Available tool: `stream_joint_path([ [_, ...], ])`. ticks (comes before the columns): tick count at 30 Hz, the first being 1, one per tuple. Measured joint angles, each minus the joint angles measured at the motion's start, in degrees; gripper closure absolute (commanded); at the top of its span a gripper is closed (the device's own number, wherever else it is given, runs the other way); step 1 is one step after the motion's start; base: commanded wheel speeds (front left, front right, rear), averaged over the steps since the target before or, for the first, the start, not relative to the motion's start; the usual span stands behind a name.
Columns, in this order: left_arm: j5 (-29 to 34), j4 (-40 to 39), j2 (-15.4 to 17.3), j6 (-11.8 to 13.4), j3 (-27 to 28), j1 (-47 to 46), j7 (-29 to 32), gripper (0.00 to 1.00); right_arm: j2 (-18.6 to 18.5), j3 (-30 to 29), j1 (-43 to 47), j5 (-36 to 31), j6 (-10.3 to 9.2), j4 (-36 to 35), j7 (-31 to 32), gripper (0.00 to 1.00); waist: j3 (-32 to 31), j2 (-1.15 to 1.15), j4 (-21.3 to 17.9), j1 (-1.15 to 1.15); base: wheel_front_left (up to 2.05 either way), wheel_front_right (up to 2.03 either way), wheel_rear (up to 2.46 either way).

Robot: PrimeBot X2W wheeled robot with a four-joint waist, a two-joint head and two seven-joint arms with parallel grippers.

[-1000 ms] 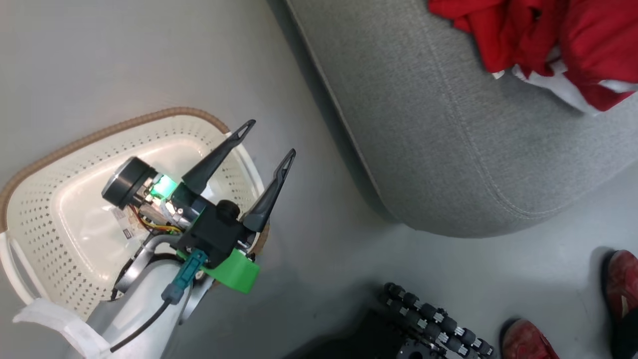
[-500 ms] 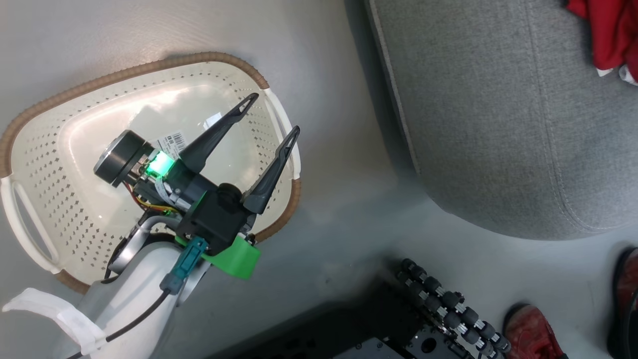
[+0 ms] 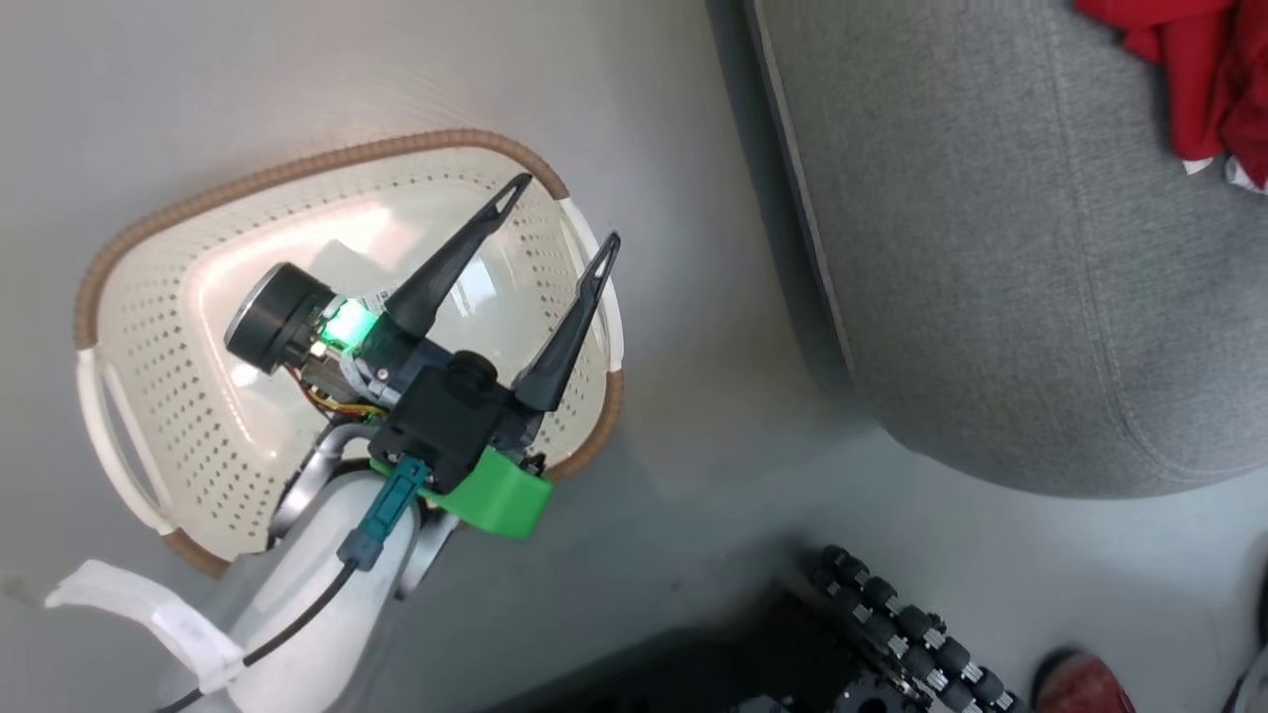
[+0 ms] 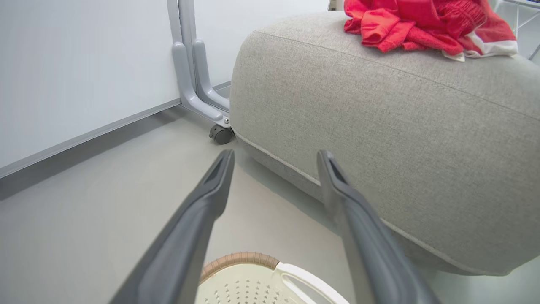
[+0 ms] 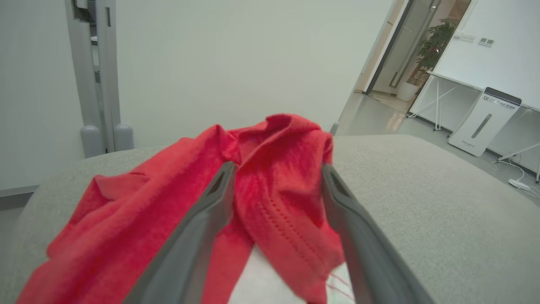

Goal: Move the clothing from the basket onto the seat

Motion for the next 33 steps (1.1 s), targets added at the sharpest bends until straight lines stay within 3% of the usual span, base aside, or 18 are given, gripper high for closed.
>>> stream_joint_path([
  [8,-4.5,-1.4,-5.1,3.2,4.0,3.4,-0.3,0.0,4.7,1.7,15.4,-1.4,0.0,-13.9,0.0,0.0,-7.0,0.0,1.6,0.0,0.0,0.0,0.0],
  [14,-6.5,-3.4,-8.9,5.2,9.6,8.5,-0.3,0.0,6.4,9.7,23.3,1.4,0.0,-19.1,0.0,0.0,-12.8,0.0,4.0,0.0,0.0,0.0,0.0],
  [24,-7.6,-7.5,-12.1,6.5,19.2,18.0,-0.3,0.0,4.6,24.0,30.2,1.1,0.0,-19.1,0.0,0.0,-22.9,0.0,10.0,-0.01,0.0,0.0,0.0],
  [33,-8.4,-8.1,-12.5,6.6,24.3,24.4,-0.3,0.0,5.1,30.0,34.3,-0.6,0.0,-18.3,0.0,0.0,-30.6,0.0,15.8,-0.01,0.0,0.0,0.0],
])
